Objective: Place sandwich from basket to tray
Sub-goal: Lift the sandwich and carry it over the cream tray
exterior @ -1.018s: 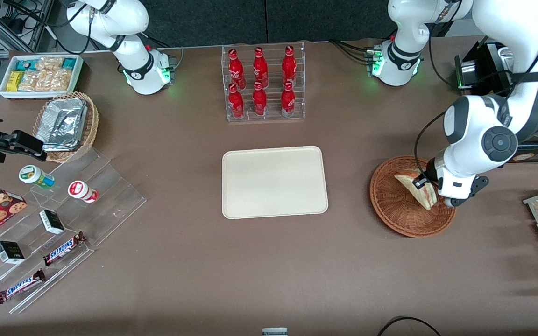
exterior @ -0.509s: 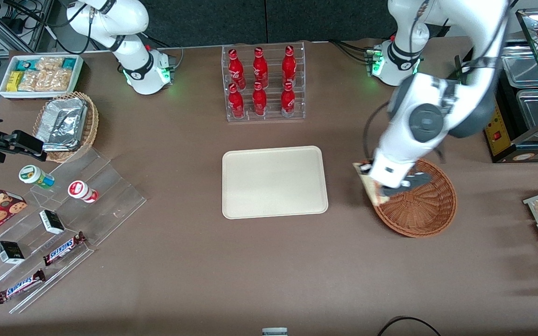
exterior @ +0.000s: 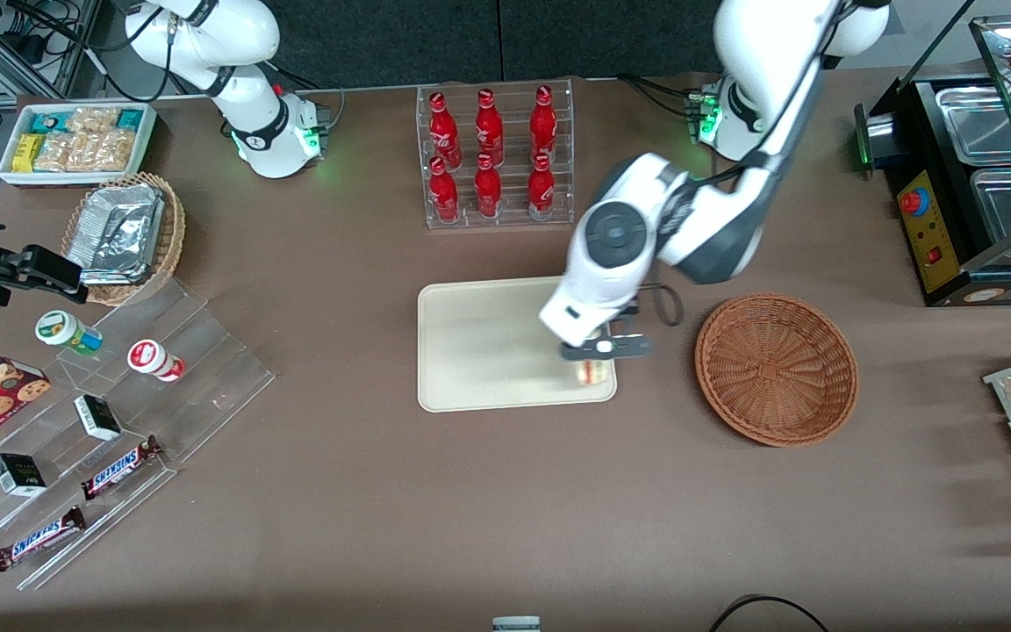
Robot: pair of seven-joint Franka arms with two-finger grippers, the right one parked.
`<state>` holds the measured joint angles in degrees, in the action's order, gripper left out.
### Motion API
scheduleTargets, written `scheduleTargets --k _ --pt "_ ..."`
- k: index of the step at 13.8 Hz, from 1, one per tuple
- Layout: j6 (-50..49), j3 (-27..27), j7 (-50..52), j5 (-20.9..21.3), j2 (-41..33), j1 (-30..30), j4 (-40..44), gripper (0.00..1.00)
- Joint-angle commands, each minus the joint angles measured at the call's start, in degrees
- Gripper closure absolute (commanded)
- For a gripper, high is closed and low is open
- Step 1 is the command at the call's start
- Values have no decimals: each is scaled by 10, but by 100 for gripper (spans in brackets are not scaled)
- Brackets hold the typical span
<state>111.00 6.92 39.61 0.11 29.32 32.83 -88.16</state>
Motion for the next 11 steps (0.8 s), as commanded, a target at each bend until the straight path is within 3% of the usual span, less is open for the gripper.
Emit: scheduleTargets --k 1,11 --pt "-10 -6 -11 -4 56 33 60 100" --pt "82 7 17 -13 124 53 64 100"
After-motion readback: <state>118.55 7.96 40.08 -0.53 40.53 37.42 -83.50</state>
